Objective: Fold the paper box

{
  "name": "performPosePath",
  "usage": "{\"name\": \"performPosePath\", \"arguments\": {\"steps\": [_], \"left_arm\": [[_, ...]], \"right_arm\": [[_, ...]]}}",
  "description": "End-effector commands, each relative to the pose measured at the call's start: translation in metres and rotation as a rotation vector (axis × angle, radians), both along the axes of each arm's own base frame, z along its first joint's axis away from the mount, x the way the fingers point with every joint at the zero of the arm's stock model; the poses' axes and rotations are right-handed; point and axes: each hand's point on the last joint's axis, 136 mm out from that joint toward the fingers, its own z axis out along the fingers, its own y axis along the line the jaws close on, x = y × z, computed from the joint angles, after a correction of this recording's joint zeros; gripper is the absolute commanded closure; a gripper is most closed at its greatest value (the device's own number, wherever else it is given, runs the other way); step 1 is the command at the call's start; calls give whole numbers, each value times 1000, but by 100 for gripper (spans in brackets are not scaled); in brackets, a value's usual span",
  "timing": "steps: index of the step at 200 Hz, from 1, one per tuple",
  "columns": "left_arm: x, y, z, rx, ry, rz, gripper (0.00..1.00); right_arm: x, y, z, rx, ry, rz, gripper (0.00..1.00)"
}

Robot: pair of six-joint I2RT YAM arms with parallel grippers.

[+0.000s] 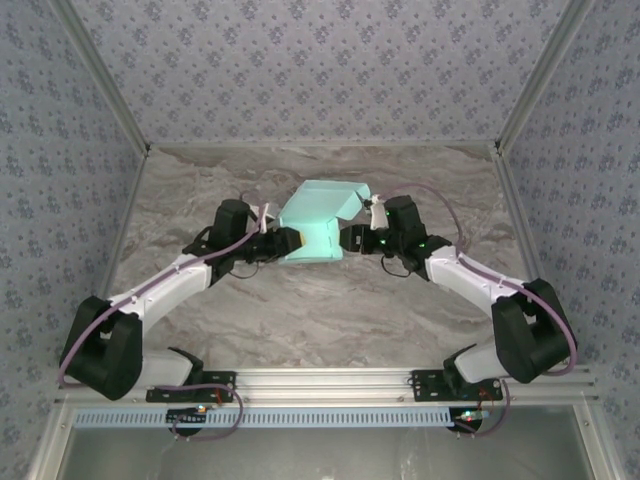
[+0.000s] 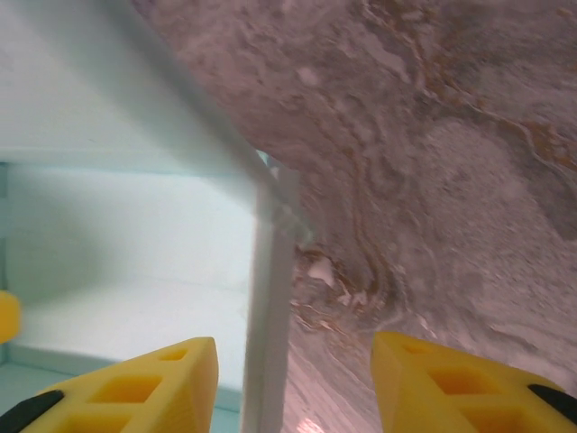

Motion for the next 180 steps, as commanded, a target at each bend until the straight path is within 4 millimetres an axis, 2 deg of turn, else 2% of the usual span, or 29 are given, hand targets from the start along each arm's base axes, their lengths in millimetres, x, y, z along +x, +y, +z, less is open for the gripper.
{"name": "performPosePath", "arguments": {"steps": [1, 20, 51, 80, 112, 154, 180], "left_arm": [[11, -3, 23, -98, -22, -26, 60], [17, -5, 34, -151, -14, -50, 60], [14, -11, 47, -193, -20, -122, 59], [14, -18, 48, -244, 16, -158, 59], [17, -23, 48, -271, 40, -177, 60], [18, -26, 58, -303, 32, -197, 60], [17, -28, 62, -327, 43, -210, 60]], "right_arm": [[-19, 7, 25, 193, -25, 159, 46], [-27, -6, 22, 252, 8, 153, 42], [-20, -22, 25, 389, 70, 82, 38], [-14, -11, 44, 537, 91, 136, 39], [-7, -11, 58, 621, 86, 137, 41], [-1, -8, 59, 659, 86, 143, 41], [6, -15, 44, 648, 102, 72, 38]]}}
